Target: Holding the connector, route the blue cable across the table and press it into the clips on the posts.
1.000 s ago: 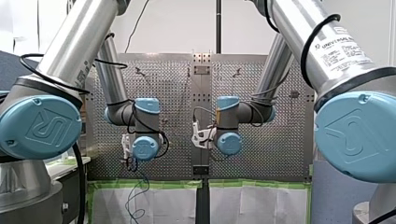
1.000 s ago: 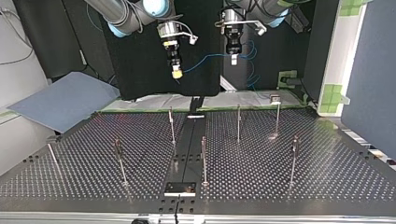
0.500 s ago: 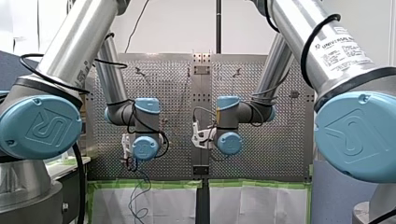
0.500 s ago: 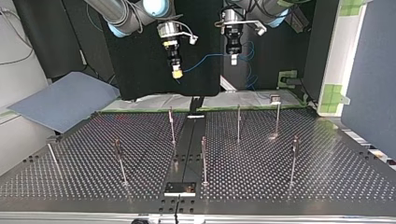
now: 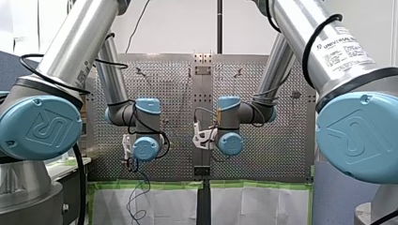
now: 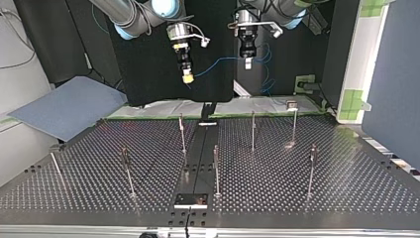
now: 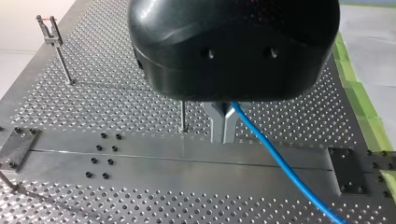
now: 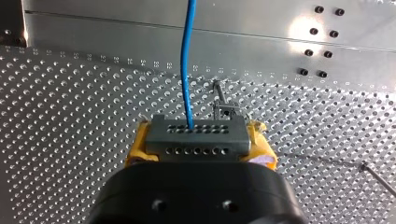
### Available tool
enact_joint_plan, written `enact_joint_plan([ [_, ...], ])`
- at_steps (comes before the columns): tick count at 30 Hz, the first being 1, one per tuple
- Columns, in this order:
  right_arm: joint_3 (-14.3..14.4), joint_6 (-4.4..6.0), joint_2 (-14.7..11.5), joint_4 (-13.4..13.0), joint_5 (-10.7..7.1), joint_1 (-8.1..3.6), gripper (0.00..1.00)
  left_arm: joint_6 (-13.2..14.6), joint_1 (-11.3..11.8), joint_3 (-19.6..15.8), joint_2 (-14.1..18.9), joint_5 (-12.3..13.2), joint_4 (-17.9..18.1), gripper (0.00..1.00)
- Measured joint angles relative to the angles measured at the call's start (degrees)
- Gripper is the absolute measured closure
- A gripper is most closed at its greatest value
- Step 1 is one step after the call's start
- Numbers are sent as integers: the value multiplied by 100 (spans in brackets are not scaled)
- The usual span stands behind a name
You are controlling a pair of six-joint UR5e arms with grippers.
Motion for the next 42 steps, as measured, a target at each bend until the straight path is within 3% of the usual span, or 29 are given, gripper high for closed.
enact_joint_plan([
  [5, -100, 58, 97, 98, 98, 99, 100, 131, 131, 118, 131, 130, -134, 100],
  [13, -498, 87, 497, 496, 497, 457, 100, 321, 458, 187, 305, 408, -547, 100],
  [17, -686, 87, 689, 688, 680, 501, 100, 328, 484, 188, 309, 423, -747, 100],
  [22, -794, 88, 920, 951, 771, 508, 100, 330, 487, 189, 311, 426, -1025, 100],
  [30, -844, 125, 939, 1359, 761, 538, 100, 419, 418, 177, 267, 426, -1409, 100],
  [35, -1022, 308, 747, 1595, 672, 652, 100, 576, 392, 177, 408, 366, -1555, 100],
  [42, -1269, 636, 399, 1948, 348, 726, 100, 629, 505, 260, 745, 40, -1802, 100],
])
